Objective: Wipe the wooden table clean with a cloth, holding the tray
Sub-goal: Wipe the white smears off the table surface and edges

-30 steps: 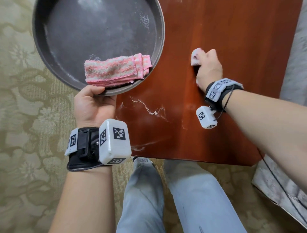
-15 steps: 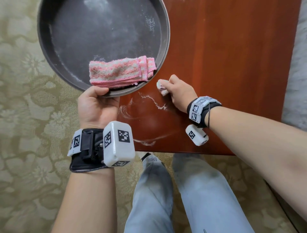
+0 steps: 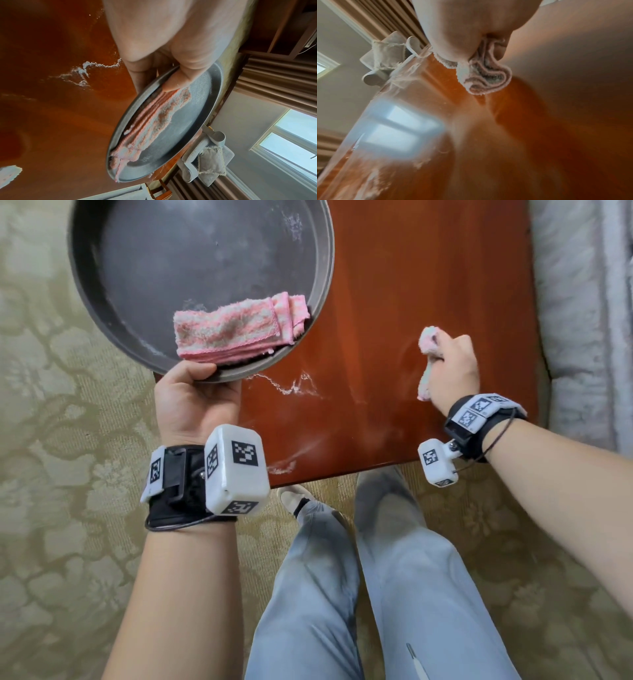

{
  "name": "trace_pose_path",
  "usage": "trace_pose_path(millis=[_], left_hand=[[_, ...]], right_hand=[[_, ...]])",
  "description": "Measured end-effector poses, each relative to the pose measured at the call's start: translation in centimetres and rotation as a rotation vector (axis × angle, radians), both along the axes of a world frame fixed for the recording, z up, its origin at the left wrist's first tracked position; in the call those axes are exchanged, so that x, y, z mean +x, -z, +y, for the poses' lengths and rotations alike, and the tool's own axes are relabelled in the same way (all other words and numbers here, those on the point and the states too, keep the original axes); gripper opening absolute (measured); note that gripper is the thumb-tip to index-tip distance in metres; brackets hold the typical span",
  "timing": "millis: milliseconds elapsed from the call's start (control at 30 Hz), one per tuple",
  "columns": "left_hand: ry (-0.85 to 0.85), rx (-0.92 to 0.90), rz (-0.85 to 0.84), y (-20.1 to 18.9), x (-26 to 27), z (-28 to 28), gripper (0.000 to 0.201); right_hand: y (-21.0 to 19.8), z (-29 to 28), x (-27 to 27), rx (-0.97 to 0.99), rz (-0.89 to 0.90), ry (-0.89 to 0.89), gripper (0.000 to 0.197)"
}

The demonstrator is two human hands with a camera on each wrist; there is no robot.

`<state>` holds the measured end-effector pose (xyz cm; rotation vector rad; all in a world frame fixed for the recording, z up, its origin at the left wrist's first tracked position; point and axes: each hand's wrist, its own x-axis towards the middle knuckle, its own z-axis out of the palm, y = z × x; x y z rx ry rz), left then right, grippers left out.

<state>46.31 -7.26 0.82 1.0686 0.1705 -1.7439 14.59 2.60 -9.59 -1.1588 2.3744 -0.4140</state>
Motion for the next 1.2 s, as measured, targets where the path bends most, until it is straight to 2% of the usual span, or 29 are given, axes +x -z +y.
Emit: trace_pose_path(millis=[167,300,400,467,600,767,867,1000,1067,1167,1200], left_hand=[[0.058,0.005,0.019,0.2,-0.7,0.9,0.051],[0.080,0.013,-0.008,0.4,0.2,1.6,0.054],[0.069,0.030,-0.028,0.6,1.4,2.0,0.055],[0.048,0.044,-0.027,0.5,2.2,2.1,0.052],[0.001,0.028,-0.010,0.2,4.1,2.1,0.046],[-0.018,-0.014,-0.008,-0.3,6.0,2.0,0.041],[-0.010,-0.020,-0.004,-0.4,5.8,2.1,0.042],[0.018,-0.018,-0.003,-0.3,3.9,2.2,0.041],[0.048,-0.022,0.008,-0.2,2.1,2.1,0.044],[0.074,-0.019,0.034,-0.1,-1.5,1.6,0.064],[0.092,-0.016,0.036,-0.1,-2.9,1.6,0.063]], right_hand=[[0.8,3.7,0.0,0.115,0.089,0.116,0.048],[1.6,3.9,3.3,0.202,0.158,0.079,0.066],[1.9,3.0,6.6,0.210,0.153,0.036,0.073],[2.1,2.3,8.9,0.187,0.153,-0.009,0.072],[2.7,0.8,14.6,0.093,0.162,-0.153,0.053],[3.0,-1.2,18.9,0.082,0.106,-0.314,0.056],[2.6,-1.4,18.3,0.066,-0.020,-0.340,0.063],[2.1,-0.9,14.8,-0.059,-0.094,-0.233,0.056],[1.5,-0.3,11.9,-0.057,-0.095,-0.108,0.051],[1.1,1.8,7.0,-0.035,-0.105,0.120,0.045],[0.9,2.9,5.4,-0.028,-0.096,0.176,0.044]])
